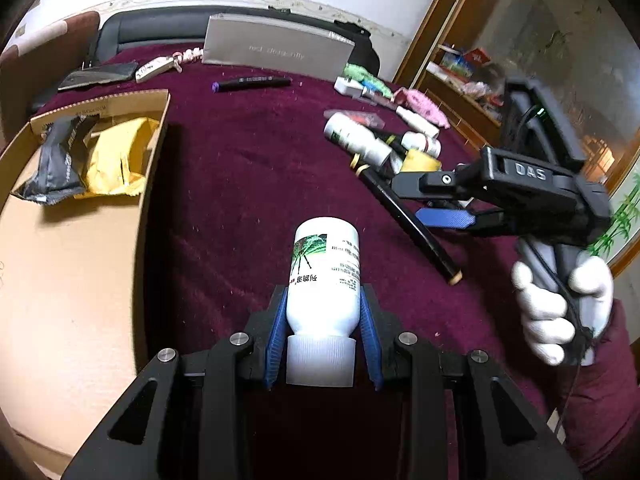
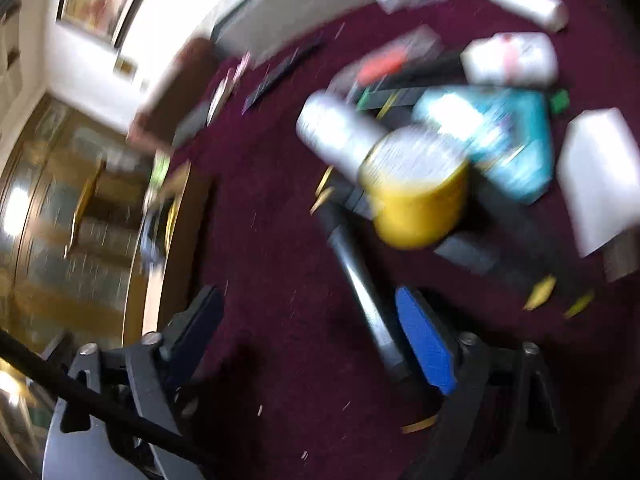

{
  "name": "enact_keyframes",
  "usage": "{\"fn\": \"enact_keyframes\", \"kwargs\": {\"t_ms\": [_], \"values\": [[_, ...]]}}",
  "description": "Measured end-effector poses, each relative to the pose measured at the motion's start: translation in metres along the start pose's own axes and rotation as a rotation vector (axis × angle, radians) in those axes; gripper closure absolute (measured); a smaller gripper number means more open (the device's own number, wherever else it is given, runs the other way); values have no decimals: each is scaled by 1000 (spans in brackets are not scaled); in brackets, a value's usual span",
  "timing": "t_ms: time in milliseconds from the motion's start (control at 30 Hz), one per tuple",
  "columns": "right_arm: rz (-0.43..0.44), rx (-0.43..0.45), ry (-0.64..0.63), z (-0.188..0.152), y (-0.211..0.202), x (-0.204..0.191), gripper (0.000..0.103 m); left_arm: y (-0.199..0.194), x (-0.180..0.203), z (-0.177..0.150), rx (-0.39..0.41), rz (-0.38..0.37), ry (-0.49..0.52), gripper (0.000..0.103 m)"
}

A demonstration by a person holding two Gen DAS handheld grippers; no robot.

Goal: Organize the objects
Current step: 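Grasp the white bottle with the left gripper while the right gripper reaches a black marker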

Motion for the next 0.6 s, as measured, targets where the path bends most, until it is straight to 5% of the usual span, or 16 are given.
{"fn": "enact_keyframes", "kwargs": {"t_ms": [100, 233, 600], "values": [[-27, -29, -7, -3, 4, -4, 31, 9, 0, -1, -30, 17, 3, 74], [-257, 28, -75, 0, 4, -10, 39, 14, 5, 1, -47, 53, 30, 74], [-530, 110, -210, -20, 18, -31, 65, 23, 16, 6, -40, 105, 83, 67]]}}
Point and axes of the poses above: each gripper's, at about its wrist camera, not at the fingertips, and y roughly the way its jaws point, x to its right, z to its top, the point moved 2 cm from there along y, roughly the way its jaws point, and after that the axes turned 4 degrees about z, right-handed, at the moved point
